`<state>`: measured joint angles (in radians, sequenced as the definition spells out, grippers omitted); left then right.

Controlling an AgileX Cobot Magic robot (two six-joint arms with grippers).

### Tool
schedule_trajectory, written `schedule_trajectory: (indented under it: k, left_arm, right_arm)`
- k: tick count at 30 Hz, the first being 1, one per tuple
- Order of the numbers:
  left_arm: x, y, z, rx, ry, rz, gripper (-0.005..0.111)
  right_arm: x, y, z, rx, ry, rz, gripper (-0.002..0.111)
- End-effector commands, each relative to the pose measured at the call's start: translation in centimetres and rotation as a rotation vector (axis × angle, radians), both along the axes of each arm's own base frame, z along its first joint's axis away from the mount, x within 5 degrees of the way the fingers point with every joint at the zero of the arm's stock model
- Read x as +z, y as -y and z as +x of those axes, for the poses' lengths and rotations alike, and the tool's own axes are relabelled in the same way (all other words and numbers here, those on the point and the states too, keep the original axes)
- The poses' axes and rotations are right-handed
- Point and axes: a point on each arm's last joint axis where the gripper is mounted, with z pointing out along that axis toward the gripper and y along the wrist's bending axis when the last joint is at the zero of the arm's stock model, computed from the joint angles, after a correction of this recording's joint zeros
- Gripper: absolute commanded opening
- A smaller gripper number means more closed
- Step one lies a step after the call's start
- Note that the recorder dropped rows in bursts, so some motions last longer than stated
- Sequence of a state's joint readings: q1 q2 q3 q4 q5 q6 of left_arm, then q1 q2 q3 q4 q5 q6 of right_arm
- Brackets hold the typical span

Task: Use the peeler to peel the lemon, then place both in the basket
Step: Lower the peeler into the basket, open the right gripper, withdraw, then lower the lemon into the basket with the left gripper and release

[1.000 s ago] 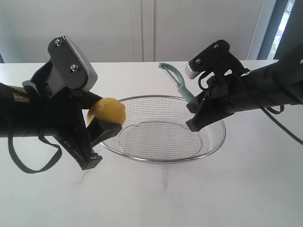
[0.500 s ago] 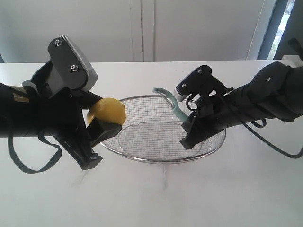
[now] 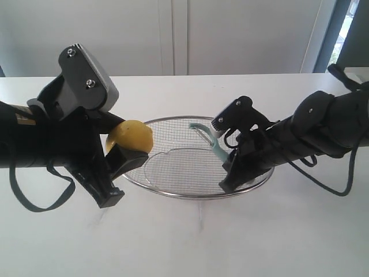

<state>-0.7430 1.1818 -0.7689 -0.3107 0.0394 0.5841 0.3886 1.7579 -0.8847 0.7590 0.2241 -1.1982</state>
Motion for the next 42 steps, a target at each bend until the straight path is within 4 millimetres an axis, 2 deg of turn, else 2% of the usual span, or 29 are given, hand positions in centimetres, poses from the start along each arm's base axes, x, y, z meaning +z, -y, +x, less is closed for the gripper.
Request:
schedule_trajectory:
  k: [1, 8, 12, 16, 19, 21, 23, 24, 28, 30, 32, 35, 42]
  left_arm:
    - [0.1, 0.0, -0.2, 0.001, -0.004, -0.012, 0.0]
    - [0.0, 0.0, -0.2, 0.0, -0.006, -0.011, 0.0]
    - [0.0, 0.0, -0.2, 0.0, -0.007, -0.01, 0.0]
    - [0.0, 0.0, -0.2, 0.0, -0.007, -0.01, 0.0]
    - [0.0, 0.0, -0.3, -0.003, -0.013, -0.006, 0.0]
    - [-0.1, 0.0, -0.3, -0.005, -0.018, -0.002, 0.0]
    - [-0.1, 0.0, -0.3, -0.008, -0.024, 0.002, 0.0]
    - [-0.2, 0.0, -0.4, -0.011, -0.031, 0.007, 0.0]
    - [-0.6, 0.2, 0.2, -0.017, 0.012, 0.039, 0.0]
    - [-0.7, 0.6, 1.0, 0.028, 0.035, -0.011, 0.0]
    - [-0.5, 1.4, 1.6, 0.038, 0.002, -0.022, 0.0]
    - [-0.3, 3.5, 3.1, -0.013, -0.111, 0.049, 0.0]
    - [0.6, 9.7, 8.8, -0.04, -0.31, 0.13, 0.0]
  right_arm:
    - [-0.1, 0.0, 0.2, -0.001, 0.007, -0.004, 0.019]
    - [-0.2, 0.0, 0.2, -0.004, 0.006, -0.004, 0.031]
    - [1.2, -0.2, 0.4, -0.002, 0.032, 0.022, 0.04]
    - [5.0, -0.7, -0.2, 0.06, 0.059, 0.088, 0.043]
    - [9.7, -0.7, -2.0, 0.099, 0.091, 0.176, 0.042]
    - [12.9, 0.0, -3.6, 0.108, 0.165, 0.19, 0.036]
    - [15.6, 1.3, -5.5, 0.105, 0.235, 0.136, 0.025]
    - [17.0, 2.3, -6.6, 0.081, 0.279, 0.098, 0.016]
    - [20.2, 4.5, -9.3, -0.061, 0.371, 0.113, 0.0]
    - [21.8, 5.2, -10.6, -0.128, 0.417, 0.187, 0.0]
    - [22.8, 5.6, -11.6, -0.139, 0.46, 0.219, 0.0]
    - [23.2, 5.9, -12.1, -0.137, 0.485, 0.222, 0.0]
    - [23.0, 6.0, -12.0, -0.14, 0.479, 0.181, 0.0]
